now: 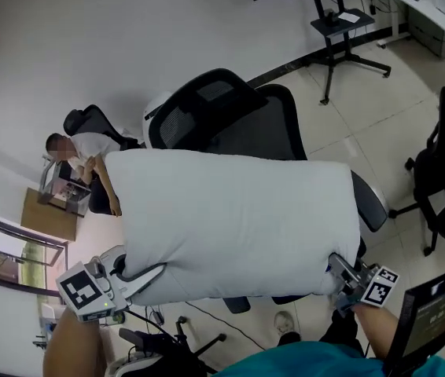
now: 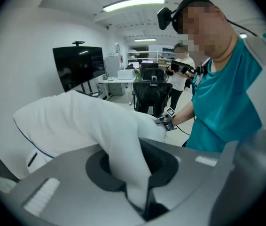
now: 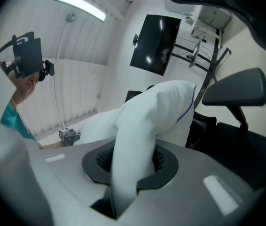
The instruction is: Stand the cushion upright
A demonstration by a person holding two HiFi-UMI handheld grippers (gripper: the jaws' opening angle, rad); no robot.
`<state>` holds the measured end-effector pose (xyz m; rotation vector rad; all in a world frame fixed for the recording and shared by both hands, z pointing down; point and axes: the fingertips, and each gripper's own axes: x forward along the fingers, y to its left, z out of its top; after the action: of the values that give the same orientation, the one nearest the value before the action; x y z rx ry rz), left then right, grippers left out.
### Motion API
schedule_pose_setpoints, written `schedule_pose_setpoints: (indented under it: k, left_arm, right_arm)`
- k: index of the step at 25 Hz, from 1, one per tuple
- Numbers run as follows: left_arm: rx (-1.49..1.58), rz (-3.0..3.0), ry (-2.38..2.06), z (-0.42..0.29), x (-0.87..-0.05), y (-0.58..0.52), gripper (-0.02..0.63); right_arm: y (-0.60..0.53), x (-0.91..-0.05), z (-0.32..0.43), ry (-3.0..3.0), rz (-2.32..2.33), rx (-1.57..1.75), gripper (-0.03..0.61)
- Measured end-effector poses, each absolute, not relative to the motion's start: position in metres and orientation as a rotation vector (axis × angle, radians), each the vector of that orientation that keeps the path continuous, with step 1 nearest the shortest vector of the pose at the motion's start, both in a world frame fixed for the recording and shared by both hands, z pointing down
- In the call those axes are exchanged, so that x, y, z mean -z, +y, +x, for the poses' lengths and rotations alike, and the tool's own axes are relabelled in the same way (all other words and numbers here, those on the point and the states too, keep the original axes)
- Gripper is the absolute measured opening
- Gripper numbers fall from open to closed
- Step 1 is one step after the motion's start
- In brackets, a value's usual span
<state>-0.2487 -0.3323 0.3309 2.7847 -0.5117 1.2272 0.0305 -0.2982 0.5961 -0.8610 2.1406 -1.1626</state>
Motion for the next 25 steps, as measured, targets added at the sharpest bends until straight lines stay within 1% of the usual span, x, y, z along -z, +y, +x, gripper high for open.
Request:
schedule_pose_setpoints:
  k: [6,13,16,21,25]
  left_arm:
    - [-1.661,2.859,-0.301,-0.200,-0.286,-0.356,0.061]
    - [-2.080,2.945,0.012,-0.139,-0.298,-0.379,0.064]
    - [-2.143,2.978,0.137,-0.128,-0.313,-0.378,0.066]
    - [-2.218,3.000,0.206,-0.134,-0.353,-0.389,0.067]
    - [-2.301,2.968,0.349,-0.132,-0.389,-0.392,0.072]
  right_arm:
    - [-0.293,-0.621,-0.018,1.978,-0.765,1.237,0.081]
    - [-0.327,-0.674,-0.054,1.829,-0.725,1.285,0.095]
    - [-0.336,-0.695,-0.070,1.802,-0.708,1.300,0.098]
    - [-0.342,-0.738,-0.082,1.723,-0.728,1.330,0.107]
    - [-0.335,-0.777,-0.120,1.735,-0.718,1.420,0.107]
